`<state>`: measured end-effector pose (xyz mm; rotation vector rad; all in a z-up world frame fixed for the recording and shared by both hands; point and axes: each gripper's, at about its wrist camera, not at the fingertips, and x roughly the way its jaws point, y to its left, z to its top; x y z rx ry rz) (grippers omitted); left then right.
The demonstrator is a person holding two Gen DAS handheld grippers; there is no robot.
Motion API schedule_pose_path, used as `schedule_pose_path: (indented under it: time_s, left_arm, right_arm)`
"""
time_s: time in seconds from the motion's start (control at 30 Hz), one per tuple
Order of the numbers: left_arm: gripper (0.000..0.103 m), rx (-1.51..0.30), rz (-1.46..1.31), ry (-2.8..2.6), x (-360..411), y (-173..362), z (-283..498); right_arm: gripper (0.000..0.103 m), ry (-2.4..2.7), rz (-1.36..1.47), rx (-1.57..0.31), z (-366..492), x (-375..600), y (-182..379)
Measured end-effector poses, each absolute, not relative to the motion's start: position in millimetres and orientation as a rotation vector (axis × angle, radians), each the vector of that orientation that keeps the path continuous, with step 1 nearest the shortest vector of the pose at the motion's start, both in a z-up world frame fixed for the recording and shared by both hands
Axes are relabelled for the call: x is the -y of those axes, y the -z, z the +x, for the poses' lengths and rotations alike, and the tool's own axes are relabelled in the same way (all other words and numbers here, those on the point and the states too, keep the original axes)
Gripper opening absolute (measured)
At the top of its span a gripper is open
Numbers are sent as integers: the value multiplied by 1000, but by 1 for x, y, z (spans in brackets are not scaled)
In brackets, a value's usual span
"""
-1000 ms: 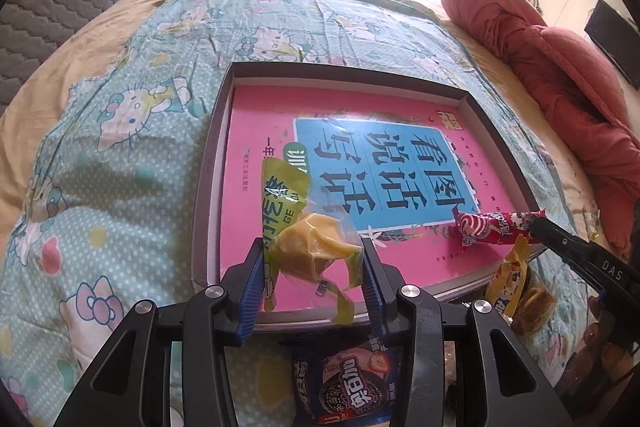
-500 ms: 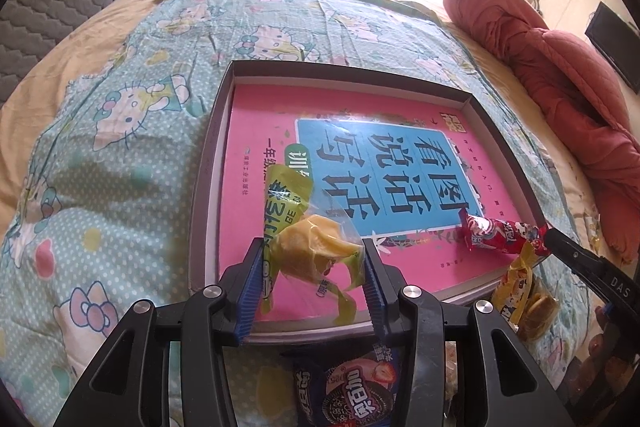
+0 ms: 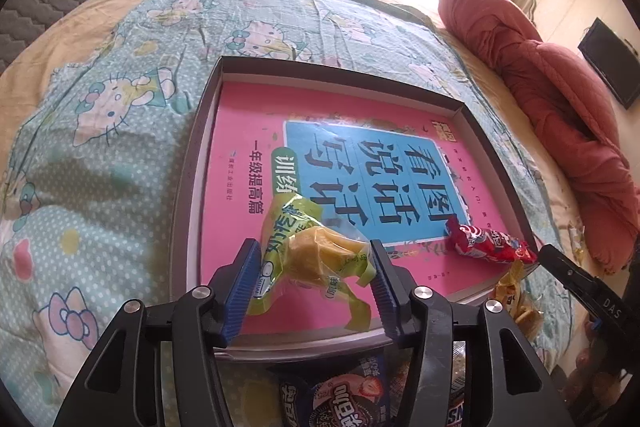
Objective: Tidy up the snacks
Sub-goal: 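Open left gripper to drop the green bag in the tray while right gripper releases the red bar, then withdraw both grippers from the tray back toward the snack pile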
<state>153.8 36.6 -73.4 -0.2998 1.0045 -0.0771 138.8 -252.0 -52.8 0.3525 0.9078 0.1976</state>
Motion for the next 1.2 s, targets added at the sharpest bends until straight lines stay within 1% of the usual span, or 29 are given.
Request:
schedule_pose_path:
  time_s: [0.07,0.2,0.27,0.67,0.7,0.73,0.8,0.9,1.2]
  left_arm:
    - [58,-1003,-301,80,-37,73,152]
    - [58,-983,-303,88,-37,68,150]
    - [61,-973,-300,86,-37,66,150]
    - [61,-925,-308,77,-49,48,140]
    - [63,-915,-308,80,-50,44,138]
    - [70,-904,-305,79,-51,40,135]
    - [74,-882,-297,75,-53,31,130]
    - [74,-857,-288,64,-54,19,123]
    - [74,-823,-263,34,-57,-1,103]
  right_arm:
    - [27,-198,351,-907,139,252,52]
    - [33,-200,352,-904,137,252,52]
    - [34,-198,353,-903,137,253,52]
    - [35,-212,345,-886,133,251,46]
    - [35,-217,341,-878,132,250,44]
    - [35,-220,338,-870,131,249,42]
    - [37,-234,332,-852,129,248,37]
    - [42,-255,328,-831,127,245,31]
    - [45,-296,315,-797,120,238,18]
